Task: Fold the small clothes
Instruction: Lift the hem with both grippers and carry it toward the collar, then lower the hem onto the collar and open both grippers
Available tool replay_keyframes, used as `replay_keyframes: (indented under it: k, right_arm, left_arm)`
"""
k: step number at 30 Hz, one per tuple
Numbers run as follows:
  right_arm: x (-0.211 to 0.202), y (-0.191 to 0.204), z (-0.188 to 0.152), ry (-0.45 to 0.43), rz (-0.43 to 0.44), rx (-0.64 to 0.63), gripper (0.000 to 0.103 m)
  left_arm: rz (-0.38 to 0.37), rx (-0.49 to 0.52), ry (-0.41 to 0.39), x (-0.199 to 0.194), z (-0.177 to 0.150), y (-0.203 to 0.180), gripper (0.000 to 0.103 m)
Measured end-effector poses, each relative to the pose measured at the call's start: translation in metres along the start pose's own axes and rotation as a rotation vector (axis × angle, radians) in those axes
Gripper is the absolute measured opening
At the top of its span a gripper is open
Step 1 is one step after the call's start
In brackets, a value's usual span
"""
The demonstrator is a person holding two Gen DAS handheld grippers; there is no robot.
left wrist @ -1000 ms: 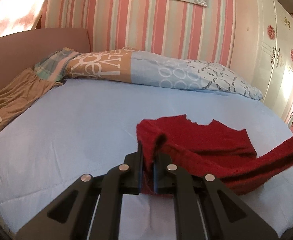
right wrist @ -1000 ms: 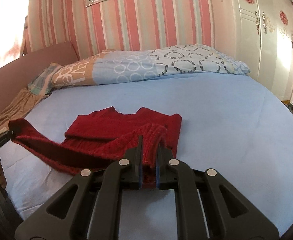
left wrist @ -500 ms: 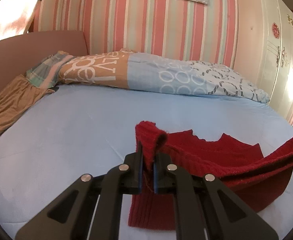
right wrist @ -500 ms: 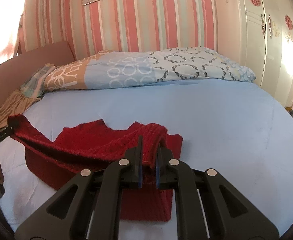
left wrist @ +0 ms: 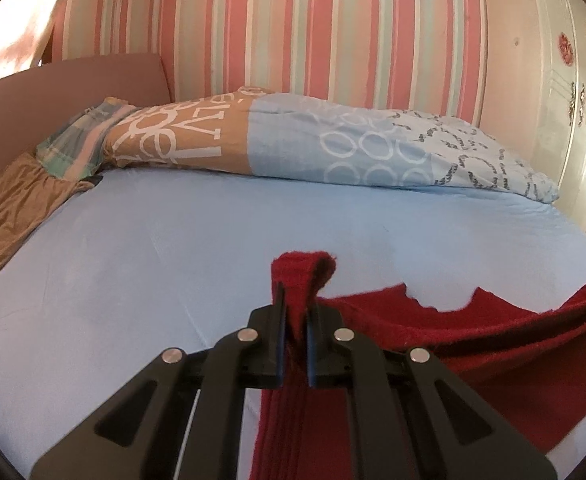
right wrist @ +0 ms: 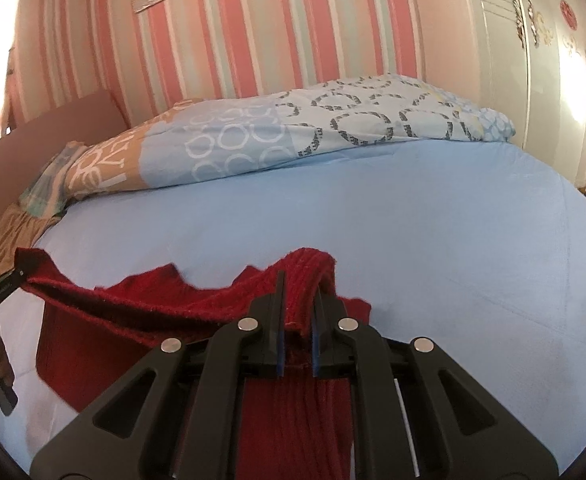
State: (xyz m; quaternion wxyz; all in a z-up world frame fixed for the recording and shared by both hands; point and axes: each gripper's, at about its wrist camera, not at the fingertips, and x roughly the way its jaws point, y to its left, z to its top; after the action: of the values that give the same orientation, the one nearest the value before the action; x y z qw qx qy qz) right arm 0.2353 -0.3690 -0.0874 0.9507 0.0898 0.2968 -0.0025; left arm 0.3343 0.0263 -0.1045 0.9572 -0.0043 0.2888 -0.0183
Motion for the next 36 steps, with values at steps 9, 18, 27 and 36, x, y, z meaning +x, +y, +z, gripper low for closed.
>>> replay_keyframes:
  k: [9,18,27,36]
  right_arm:
    - [0.083,-0.023,0.006,0.107,-0.047,0.081,0.01]
    - [0.127,-0.029,0.005,0.179,-0.12,0.102,0.011]
    - [0.136,-0.034,0.021,0.138,-0.22,0.103,0.069]
    - [0.095,-0.028,0.041,0.049,-0.196,0.041,0.066]
  left_arm:
    - [0.064,0.009,0.111,0.077,0.006,-0.018,0.008]
    - [0.159,0.038,0.151,0.12,0.005,-0.022,0.022]
    - [0.186,0.054,0.161,0.137,0.011,-0.015,0.049]
    - [0.19,0.008,0.112,0.106,0.036,0.001,0.082]
